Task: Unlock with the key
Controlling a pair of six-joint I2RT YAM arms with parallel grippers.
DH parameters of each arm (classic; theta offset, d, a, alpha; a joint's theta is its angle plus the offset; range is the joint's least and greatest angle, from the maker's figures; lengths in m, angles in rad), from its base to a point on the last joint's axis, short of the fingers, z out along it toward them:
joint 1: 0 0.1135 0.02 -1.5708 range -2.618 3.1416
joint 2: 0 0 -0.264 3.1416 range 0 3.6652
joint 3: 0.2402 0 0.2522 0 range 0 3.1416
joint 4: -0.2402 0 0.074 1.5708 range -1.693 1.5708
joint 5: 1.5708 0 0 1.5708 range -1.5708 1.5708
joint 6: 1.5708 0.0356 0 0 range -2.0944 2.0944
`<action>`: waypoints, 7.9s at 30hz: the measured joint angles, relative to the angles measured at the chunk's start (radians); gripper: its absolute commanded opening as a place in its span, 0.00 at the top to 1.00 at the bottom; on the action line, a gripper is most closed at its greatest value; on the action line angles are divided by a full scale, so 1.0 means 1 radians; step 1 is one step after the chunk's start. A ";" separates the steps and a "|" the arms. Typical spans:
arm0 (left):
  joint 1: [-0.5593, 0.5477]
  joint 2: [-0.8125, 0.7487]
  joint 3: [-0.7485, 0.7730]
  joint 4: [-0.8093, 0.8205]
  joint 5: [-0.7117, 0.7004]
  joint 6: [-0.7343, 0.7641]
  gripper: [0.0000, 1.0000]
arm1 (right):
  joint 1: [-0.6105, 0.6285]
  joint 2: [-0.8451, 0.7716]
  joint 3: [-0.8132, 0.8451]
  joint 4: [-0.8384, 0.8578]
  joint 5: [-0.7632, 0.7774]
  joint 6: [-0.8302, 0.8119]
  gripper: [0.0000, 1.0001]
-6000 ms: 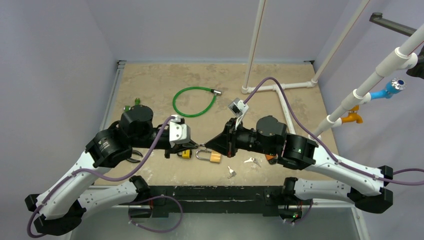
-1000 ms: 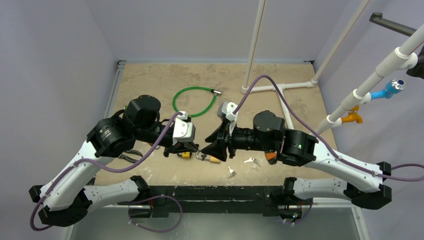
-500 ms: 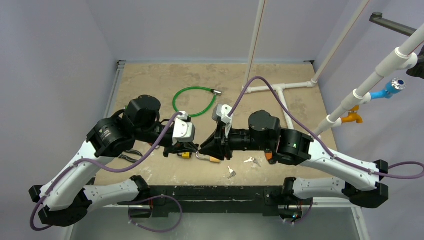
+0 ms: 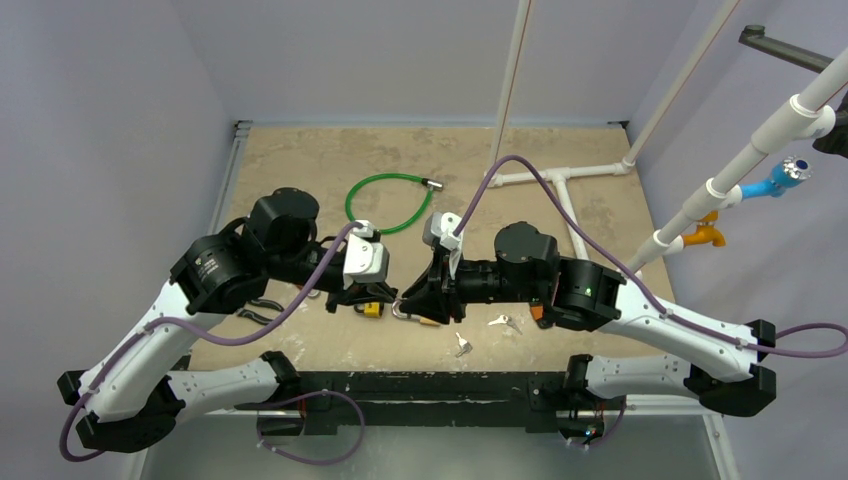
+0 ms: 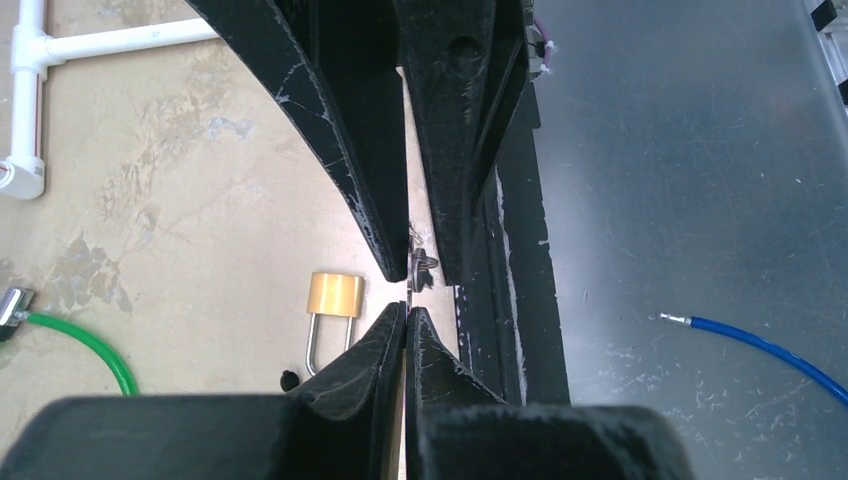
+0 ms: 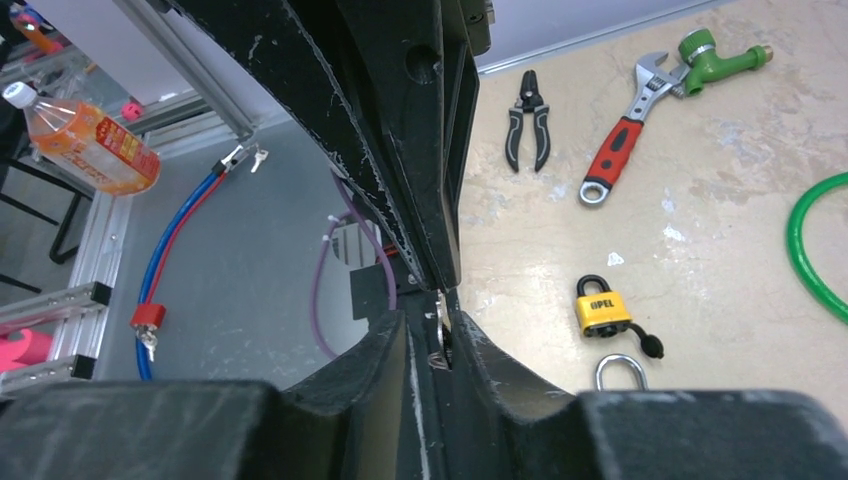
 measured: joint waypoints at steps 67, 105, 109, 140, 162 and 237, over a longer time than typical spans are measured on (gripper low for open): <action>0.024 0.763 -0.330 0.447 -0.240 0.182 0.00 | 0.000 -0.632 -0.352 -0.210 0.452 0.364 1.00; -0.068 0.769 -0.399 0.587 -0.329 0.237 0.84 | 0.000 -0.581 -0.216 -0.258 0.501 0.306 1.00; -0.073 0.764 -0.399 0.578 -0.338 0.227 0.99 | 0.000 -0.575 -0.194 -0.260 0.502 0.296 1.00; -0.048 -0.288 -0.185 0.167 -0.123 0.816 1.00 | 0.000 -0.240 0.023 -0.200 0.255 0.142 1.00; -0.053 -0.296 -0.331 0.207 -0.342 1.100 1.00 | -0.006 -0.024 0.141 -0.195 0.142 0.048 1.00; -0.053 -0.298 -0.308 0.196 -0.591 1.191 1.00 | -0.128 0.267 0.272 -0.092 0.024 0.004 1.00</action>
